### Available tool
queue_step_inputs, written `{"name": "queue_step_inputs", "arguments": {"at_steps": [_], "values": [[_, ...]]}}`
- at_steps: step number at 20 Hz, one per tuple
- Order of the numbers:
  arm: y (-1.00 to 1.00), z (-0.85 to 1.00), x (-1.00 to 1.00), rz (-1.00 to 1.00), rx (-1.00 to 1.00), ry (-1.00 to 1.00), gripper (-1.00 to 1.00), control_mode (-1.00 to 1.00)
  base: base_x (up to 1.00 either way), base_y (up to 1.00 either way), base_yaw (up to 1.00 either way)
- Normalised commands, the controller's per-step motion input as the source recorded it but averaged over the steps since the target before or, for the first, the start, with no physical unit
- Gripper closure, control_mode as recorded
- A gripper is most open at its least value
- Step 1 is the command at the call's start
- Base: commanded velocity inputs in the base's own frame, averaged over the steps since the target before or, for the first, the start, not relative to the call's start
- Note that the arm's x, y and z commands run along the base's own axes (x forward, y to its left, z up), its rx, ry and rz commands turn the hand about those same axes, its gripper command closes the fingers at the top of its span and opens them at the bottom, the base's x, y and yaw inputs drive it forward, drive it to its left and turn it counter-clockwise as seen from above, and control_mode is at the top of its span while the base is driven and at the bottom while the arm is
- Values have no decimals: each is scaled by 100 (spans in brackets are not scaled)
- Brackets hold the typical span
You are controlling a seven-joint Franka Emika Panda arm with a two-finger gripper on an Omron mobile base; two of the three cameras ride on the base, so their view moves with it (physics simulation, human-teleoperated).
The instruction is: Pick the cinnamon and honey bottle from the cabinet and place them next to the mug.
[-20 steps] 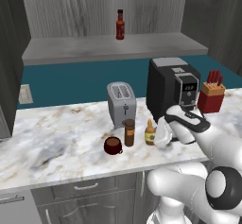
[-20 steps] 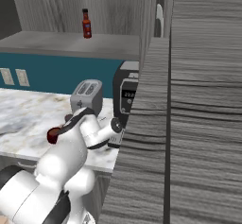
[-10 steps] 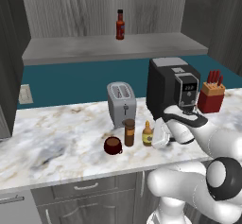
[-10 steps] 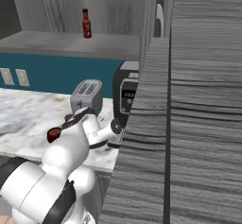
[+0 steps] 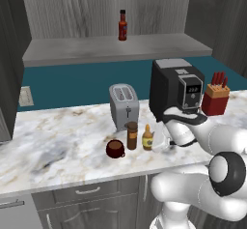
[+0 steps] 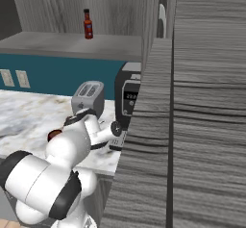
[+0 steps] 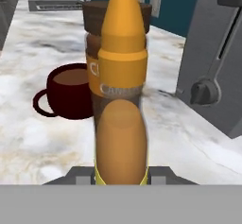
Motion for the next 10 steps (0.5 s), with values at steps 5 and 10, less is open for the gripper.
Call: {"name": "queue_step_inputs", "arguments": {"at_steps": [5,10], "values": [[4,-14,0,0,9,0,100,-100,0,0,0],[2,-29,0,0,4,0,100,-100,0,0,0]]}}
